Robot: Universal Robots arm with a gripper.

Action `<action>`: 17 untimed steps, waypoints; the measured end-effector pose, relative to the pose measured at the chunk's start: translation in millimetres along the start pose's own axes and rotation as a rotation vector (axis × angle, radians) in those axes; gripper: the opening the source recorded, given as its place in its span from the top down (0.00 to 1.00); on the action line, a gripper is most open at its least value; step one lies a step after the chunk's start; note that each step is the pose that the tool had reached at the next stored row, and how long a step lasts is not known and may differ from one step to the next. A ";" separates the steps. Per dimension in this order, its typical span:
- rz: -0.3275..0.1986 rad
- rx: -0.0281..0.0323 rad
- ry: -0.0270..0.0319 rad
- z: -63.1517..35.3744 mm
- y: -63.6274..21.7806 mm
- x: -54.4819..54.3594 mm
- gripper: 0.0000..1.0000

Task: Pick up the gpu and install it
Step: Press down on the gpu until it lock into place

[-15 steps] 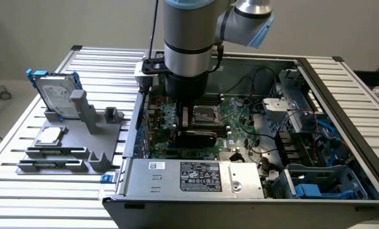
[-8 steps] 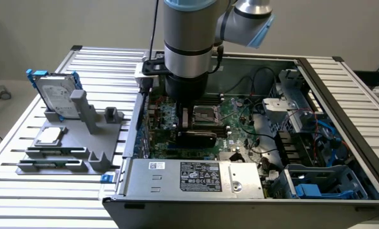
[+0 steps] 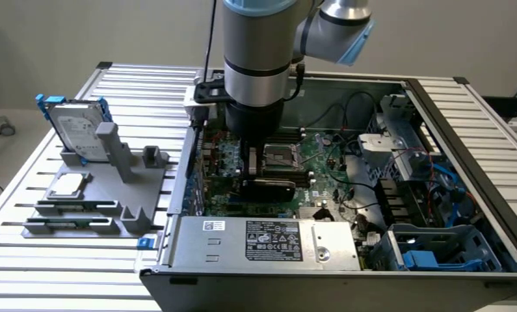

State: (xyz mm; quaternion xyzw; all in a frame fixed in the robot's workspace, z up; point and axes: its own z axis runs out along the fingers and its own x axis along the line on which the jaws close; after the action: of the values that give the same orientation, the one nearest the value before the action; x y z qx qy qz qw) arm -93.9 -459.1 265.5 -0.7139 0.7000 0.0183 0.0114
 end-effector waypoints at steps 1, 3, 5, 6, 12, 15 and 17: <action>0.000 -0.0001 -0.0003 0.1 0.0 0.0 0.89; 0.000 -0.0023 -0.0038 -0.6 -0.1 -0.1 0.89; 0.000 -0.0058 -0.0076 -4.7 0.1 -0.2 0.89; 0.000 -0.0073 -0.0085 -7.2 0.1 -0.2 0.89; 0.001 -0.0158 -0.0154 -17.5 2.1 -0.5 0.89; 0.001 -0.0290 -0.0173 -18.4 6.7 -0.5 0.89; 0.002 -0.0403 -0.0177 -18.5 9.5 -0.5 0.89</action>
State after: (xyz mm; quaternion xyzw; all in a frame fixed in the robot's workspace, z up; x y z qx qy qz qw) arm -103.2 -459.6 284.1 -0.7131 0.7000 0.0387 0.0032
